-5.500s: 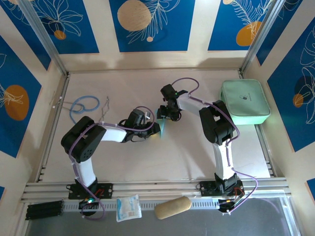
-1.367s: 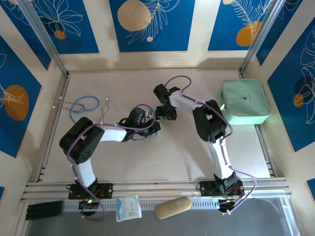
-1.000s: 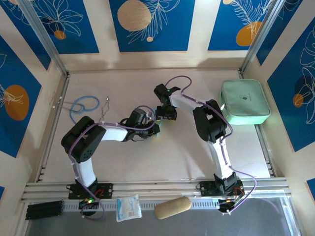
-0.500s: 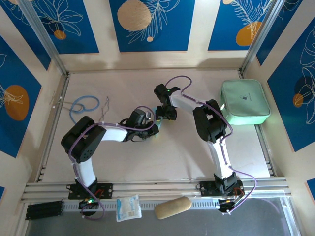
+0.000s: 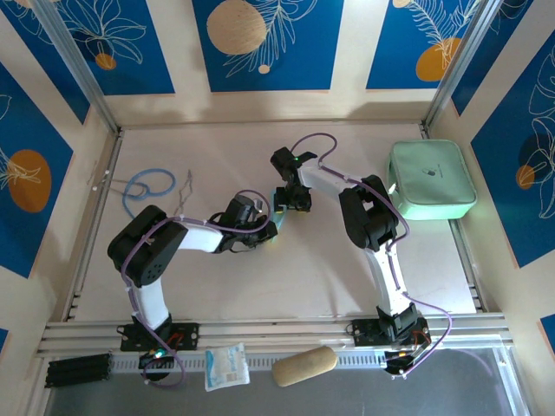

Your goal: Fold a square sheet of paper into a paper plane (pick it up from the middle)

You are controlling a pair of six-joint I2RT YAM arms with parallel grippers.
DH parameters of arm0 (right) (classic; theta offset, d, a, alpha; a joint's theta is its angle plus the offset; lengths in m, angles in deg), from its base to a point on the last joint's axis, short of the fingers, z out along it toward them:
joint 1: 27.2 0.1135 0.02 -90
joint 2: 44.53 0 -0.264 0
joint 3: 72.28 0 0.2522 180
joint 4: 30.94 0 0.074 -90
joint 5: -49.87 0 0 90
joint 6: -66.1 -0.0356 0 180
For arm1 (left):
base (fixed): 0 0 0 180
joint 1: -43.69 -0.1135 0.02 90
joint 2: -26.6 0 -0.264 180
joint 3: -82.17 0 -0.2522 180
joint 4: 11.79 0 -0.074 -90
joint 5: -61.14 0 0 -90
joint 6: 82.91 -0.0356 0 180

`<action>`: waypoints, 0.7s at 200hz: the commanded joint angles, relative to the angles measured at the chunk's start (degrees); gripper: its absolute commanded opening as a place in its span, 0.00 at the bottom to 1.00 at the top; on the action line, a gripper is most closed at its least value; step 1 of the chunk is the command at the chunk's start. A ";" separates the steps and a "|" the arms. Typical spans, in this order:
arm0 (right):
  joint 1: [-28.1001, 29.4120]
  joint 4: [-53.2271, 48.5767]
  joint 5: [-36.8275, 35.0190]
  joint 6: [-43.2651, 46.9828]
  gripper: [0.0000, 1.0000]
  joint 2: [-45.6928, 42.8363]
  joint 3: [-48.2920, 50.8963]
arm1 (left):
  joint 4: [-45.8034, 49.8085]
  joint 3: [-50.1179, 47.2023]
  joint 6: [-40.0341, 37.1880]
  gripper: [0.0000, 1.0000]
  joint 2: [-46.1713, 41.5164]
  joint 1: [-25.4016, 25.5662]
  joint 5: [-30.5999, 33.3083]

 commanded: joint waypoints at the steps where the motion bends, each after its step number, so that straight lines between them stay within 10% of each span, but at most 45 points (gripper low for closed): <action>1: -0.36 -4.39 0.10 -1.70 0.61 7.47 3.59 | 0.10 -0.78 0.10 0.11 -1.82 -0.59 0.31; 140: -1.02 -4.43 1.45 -2.83 0.60 7.48 3.74 | 4.60 1.60 -2.94 0.10 -1.08 -1.62 1.80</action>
